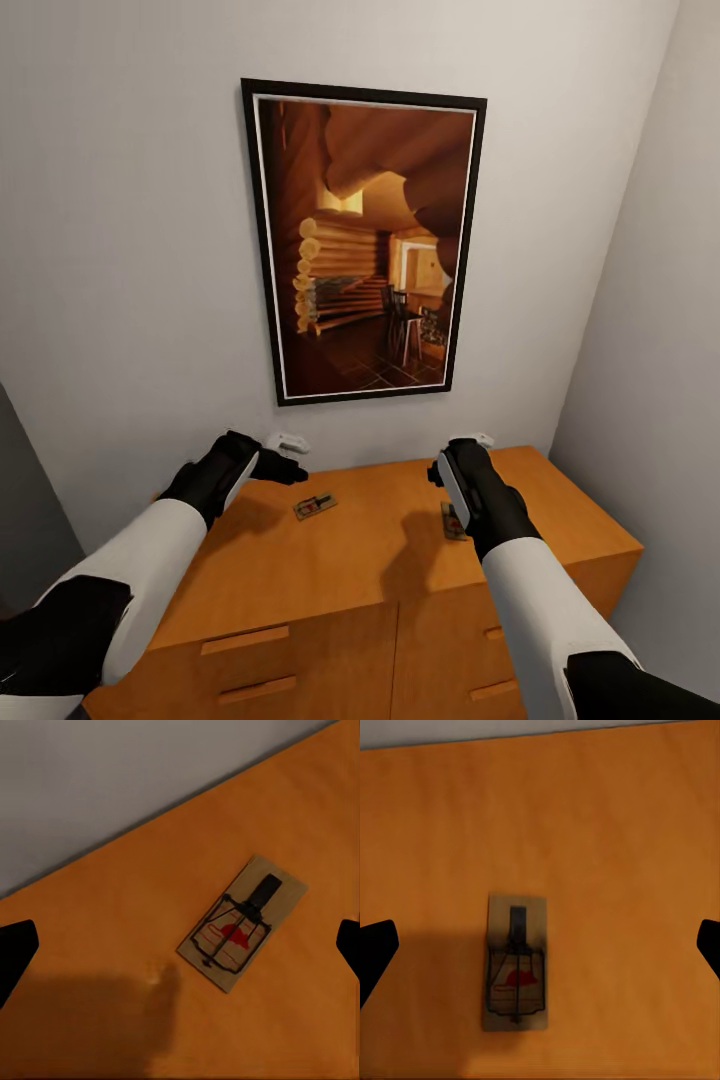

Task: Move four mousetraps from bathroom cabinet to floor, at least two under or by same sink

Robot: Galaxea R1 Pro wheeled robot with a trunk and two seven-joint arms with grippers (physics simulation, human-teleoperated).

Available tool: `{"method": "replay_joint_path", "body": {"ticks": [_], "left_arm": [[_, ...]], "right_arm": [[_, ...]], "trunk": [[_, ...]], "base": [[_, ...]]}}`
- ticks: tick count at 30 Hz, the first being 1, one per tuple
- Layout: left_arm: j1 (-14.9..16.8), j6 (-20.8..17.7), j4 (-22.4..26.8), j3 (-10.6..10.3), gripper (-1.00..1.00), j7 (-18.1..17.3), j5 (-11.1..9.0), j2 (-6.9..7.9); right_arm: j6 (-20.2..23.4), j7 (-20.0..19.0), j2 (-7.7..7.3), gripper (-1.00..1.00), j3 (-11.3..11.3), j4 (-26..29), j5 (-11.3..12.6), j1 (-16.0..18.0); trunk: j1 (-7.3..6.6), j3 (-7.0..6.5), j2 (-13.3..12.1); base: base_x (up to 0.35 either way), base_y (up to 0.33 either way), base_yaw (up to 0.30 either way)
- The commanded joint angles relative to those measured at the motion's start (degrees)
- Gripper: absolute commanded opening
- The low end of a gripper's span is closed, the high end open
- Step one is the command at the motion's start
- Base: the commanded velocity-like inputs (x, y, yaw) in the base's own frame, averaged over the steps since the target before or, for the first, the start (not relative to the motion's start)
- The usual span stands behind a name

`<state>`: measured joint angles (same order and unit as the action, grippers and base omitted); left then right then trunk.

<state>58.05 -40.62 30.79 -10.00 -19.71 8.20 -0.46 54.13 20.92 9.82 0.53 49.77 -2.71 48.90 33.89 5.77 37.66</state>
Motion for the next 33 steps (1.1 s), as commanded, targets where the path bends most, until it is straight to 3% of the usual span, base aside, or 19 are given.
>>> {"method": "replay_joint_path", "body": {"ticks": [1,10,33], "left_arm": [[0.0,0.9,-1.3,0.0,1.00,-0.5,0.4,-0.25],[0.0,2.9,-3.2,0.0,1.00,-0.8,0.3,-0.77],[0.0,3.1,-3.7,0.0,1.00,-0.9,0.1,-0.74]], "right_arm": [[0.3,-0.1,0.00,1.00,0.1,-0.3,-0.2,0.1],[0.2,-0.1,-0.03,1.00,0.1,-0.7,-0.3,0.1],[0.9,-0.3,-0.43,1.00,0.0,-0.9,-0.3,0.1]], "trunk": [[0.02,0.11,0.1],[0.02,0.11,0.1],[0.02,0.11,0.1]], "base": [[0.000,0.000,0.000],[0.000,0.000,0.000],[0.000,0.000,0.000]]}}
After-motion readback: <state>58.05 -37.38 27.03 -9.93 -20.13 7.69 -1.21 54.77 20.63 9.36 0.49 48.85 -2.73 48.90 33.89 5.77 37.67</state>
